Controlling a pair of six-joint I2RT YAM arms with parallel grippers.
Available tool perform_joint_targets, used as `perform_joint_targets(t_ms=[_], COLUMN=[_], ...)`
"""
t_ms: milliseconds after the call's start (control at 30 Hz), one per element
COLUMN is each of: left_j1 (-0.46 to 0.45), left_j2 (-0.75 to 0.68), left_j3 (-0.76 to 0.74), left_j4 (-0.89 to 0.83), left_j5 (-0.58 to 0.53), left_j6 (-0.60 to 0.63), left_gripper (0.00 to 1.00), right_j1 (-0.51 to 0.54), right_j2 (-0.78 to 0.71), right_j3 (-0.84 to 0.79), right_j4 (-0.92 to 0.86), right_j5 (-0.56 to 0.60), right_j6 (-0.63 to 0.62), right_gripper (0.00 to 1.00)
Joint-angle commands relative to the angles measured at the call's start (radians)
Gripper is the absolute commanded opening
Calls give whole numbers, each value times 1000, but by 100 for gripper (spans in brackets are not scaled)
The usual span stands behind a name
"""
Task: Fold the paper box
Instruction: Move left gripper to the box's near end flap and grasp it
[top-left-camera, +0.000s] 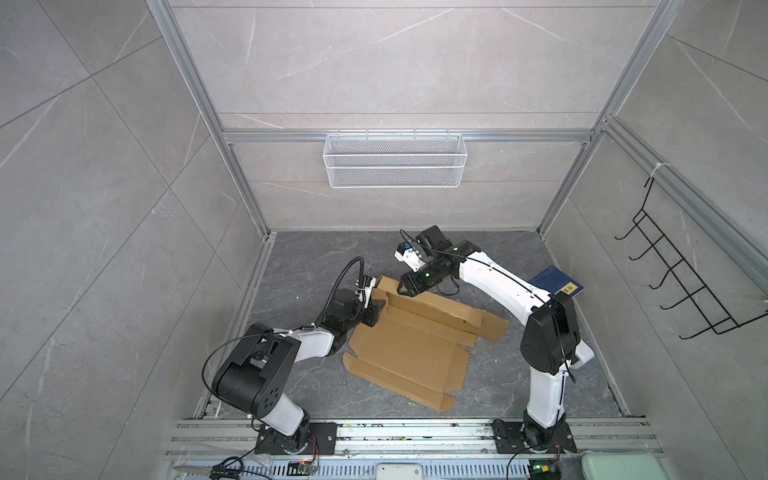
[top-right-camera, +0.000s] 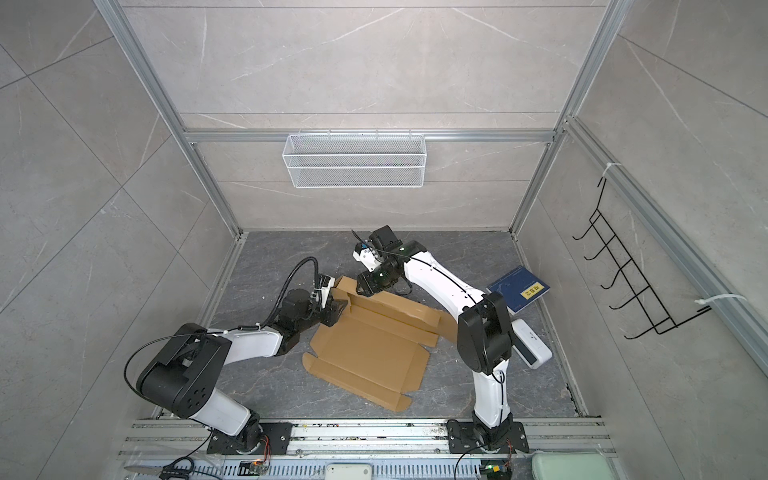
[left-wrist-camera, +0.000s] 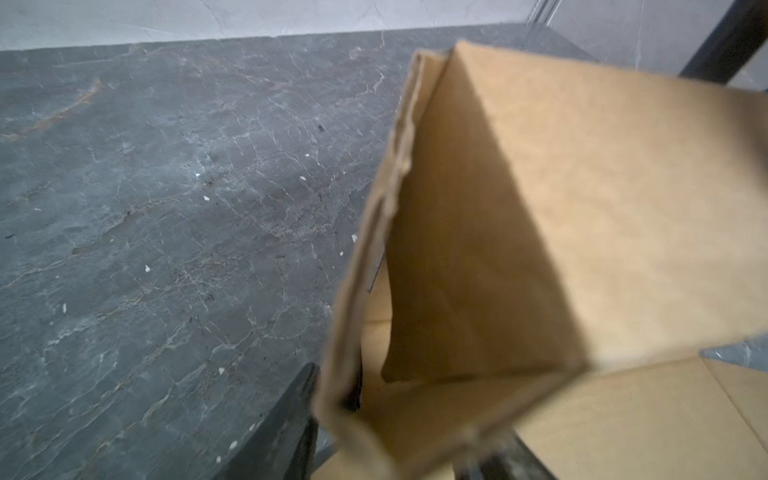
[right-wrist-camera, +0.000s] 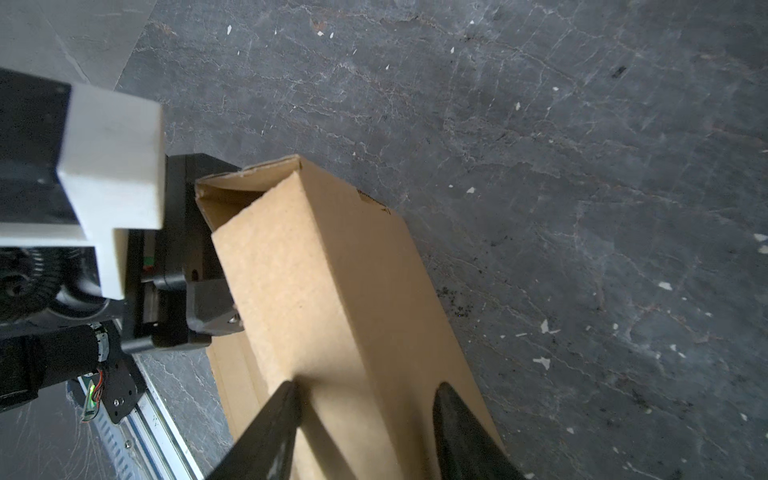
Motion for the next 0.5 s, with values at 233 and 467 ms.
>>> perform_joint_targets(t_ms=[233, 467], left_j1=[-33, -37], left_j2=[84, 53], left_j3=[-14, -15], left_j4=[263, 214], left_j5=[-120, -166], left_j6=[-13, 27], left_gripper=[46, 50], right_j1=[4, 4], right_j2=[70, 72], right_j3=[14, 26], right_j4=[-61, -72], right_j5=[29, 33], right_j6=[-13, -18], right_gripper=[54, 54])
